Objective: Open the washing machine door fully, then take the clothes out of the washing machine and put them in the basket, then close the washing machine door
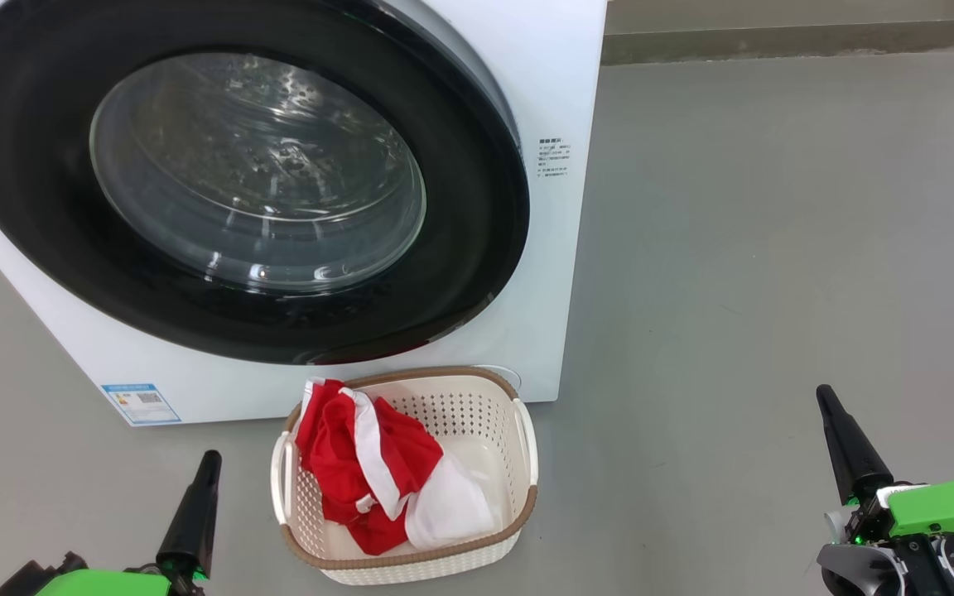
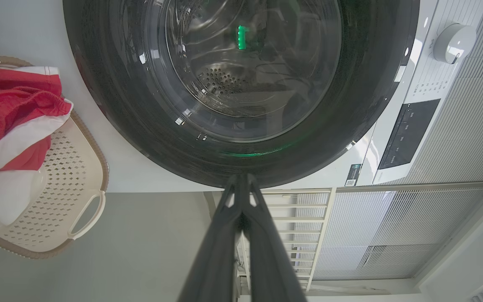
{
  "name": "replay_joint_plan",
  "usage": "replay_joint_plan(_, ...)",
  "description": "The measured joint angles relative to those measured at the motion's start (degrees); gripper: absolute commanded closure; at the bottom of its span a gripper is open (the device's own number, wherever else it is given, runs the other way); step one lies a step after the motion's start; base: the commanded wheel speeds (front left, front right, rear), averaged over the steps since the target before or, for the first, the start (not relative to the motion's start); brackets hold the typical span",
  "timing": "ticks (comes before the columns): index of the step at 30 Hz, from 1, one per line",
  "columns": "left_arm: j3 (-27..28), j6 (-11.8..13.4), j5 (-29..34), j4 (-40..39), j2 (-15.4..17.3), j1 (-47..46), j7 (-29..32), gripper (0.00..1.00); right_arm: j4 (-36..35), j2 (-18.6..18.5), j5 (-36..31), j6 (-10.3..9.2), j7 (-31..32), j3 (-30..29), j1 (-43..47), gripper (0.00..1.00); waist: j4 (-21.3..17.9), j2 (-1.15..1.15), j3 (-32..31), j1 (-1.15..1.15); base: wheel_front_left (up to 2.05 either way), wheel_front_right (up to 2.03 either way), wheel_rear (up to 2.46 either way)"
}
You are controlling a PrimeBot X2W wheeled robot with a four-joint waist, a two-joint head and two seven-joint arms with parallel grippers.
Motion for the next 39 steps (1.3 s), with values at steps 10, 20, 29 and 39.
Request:
replay_joint_plan(10, 0.05, 0.0, 0.0, 0.0, -0.02, 0.0, 0.04, 1.0, 0.0, 0.01, 0.0, 0.0, 0.0, -0.01, 0.0, 1.0, 0.0, 0.0, 0.0, 0.0, 0.0, 0.0, 0.0)
replay_joint_plan(20, 0.09, -0.01, 0.0, 0.0, -0.03, -0.01, 0.04, 1.0, 0.0, 0.01, 0.0, 0.0, 0.01, -0.03, 0.0, 1.0, 0.0, 0.0, 0.0, 0.0, 0.0, 0.0, 0.0)
replay_joint_plan(29, 0.12, -0.01, 0.0, 0.0, -0.04, -0.01, 0.04, 1.0, 0.0, 0.02, 0.0, 0.0, 0.07, -0.04, 0.0, 1.0, 0.0, 0.0, 0.0, 0.0, 0.0, 0.0, 0.0)
replay_joint_plan(39, 0.16, 0.0, 0.0, 0.0, -0.05, -0.01, 0.04, 1.0, 0.0, 0.03, 0.0, 0.0, 0.07, -0.05, 0.0, 1.0, 0.0, 0.0, 0.0, 0.0, 0.0, 0.0, 0.0)
